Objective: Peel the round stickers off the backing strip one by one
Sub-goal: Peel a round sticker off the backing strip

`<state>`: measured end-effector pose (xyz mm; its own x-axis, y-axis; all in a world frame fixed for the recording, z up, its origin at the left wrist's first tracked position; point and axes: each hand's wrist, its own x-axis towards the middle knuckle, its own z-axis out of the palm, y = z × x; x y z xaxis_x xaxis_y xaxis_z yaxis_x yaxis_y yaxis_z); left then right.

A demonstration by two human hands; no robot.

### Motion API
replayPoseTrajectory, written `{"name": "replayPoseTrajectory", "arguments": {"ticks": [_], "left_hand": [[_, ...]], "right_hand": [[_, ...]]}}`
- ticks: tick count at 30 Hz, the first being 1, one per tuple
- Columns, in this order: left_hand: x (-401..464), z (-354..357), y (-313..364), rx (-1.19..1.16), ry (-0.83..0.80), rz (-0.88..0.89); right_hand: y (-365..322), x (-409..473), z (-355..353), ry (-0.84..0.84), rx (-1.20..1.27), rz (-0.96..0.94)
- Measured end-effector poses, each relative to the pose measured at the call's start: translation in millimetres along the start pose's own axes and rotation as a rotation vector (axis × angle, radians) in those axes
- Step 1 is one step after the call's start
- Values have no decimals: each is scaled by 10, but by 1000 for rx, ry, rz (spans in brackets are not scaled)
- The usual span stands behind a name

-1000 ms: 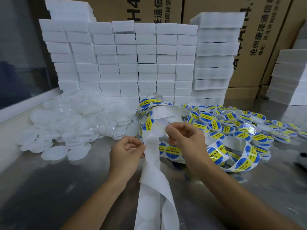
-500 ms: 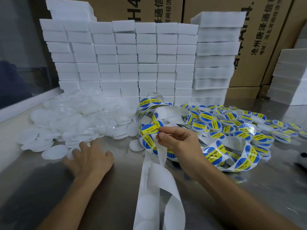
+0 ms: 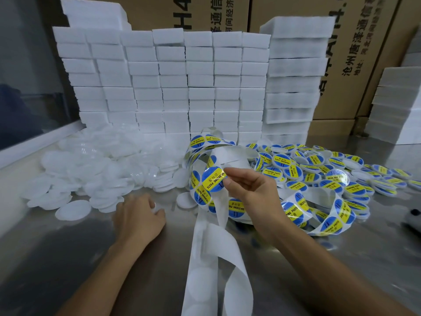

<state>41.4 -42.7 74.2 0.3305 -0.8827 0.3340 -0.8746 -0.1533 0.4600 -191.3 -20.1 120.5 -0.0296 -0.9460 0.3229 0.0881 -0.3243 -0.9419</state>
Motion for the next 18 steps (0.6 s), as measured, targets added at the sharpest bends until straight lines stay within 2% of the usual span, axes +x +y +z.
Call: {"name": "replayPoseTrajectory", "arguments": {"ticks": [5, 7, 9, 14, 18], "left_hand": [[10, 13, -6, -136, 20, -83], [0, 22, 12, -226, 51, -47], [-29, 20, 69, -303, 128, 98], [-193, -60, 367, -368, 427, 626], [-356, -88, 542, -362, 480, 822]], "right_hand": [[-11, 8, -16, 24, -18, -38], [-16, 9, -17, 26, -46, -52], [-15, 6, -14, 37, -74, -52], [-38, -37, 22, 66, -85, -54], [-19, -117, 121, -55, -23, -63]]}}
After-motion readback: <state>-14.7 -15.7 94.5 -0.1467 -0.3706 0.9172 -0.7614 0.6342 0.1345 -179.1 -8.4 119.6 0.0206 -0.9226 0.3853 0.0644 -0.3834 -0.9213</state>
